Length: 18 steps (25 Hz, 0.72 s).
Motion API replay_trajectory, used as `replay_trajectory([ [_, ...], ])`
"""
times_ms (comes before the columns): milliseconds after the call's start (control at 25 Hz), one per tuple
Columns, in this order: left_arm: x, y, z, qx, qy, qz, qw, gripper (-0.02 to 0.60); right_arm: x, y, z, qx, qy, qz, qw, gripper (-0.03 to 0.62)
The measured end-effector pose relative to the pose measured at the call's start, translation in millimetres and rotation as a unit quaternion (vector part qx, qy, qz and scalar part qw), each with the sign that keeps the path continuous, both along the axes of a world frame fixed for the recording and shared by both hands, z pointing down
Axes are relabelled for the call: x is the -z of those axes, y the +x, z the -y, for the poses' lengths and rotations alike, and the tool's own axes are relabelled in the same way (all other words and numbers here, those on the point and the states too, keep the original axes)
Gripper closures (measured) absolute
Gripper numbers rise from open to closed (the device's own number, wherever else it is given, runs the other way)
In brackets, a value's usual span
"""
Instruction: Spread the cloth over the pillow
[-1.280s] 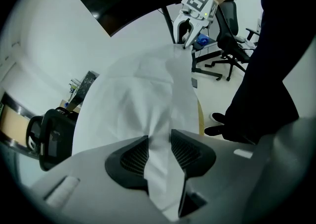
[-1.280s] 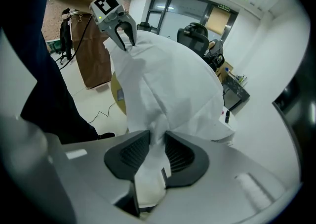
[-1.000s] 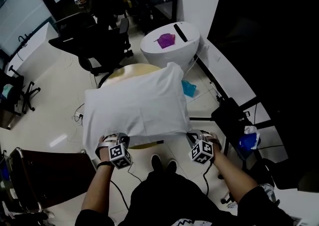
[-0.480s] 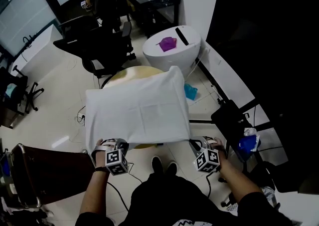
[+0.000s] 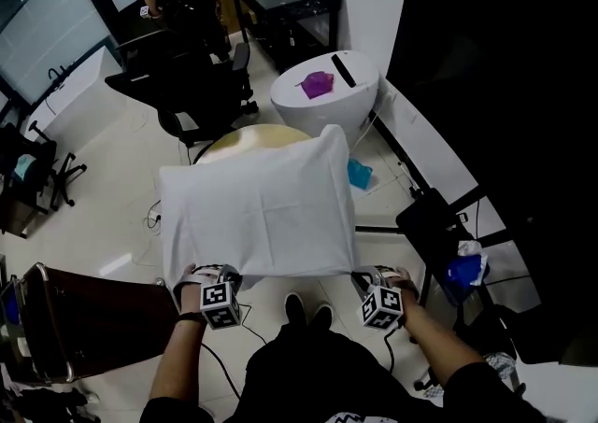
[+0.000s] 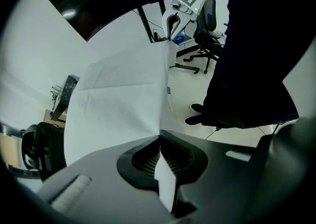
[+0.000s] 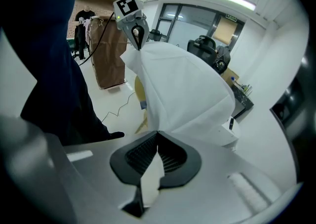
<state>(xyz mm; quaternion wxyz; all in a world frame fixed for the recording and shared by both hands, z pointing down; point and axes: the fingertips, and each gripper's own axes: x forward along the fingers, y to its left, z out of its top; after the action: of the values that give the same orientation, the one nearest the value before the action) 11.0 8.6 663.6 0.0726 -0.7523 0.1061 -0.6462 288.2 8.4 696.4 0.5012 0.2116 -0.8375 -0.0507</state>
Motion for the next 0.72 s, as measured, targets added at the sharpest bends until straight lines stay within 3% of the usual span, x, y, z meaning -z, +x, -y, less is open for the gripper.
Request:
replay_trajectory([
  [440,-29.1,-4.4,11.9,0.032,-0.008,-0.001,0.9995,0.581,-48.0,-12.2,9.3,-0.010,-0.021,-0.011,1.000,0.583],
  [720,-40.2,-6.5,24.3,0.053,-0.003,-0.005,0.9986,0.581,-49.8,-14.3,19.8,-0.025,-0.025,-0.001,0.999,0.582],
])
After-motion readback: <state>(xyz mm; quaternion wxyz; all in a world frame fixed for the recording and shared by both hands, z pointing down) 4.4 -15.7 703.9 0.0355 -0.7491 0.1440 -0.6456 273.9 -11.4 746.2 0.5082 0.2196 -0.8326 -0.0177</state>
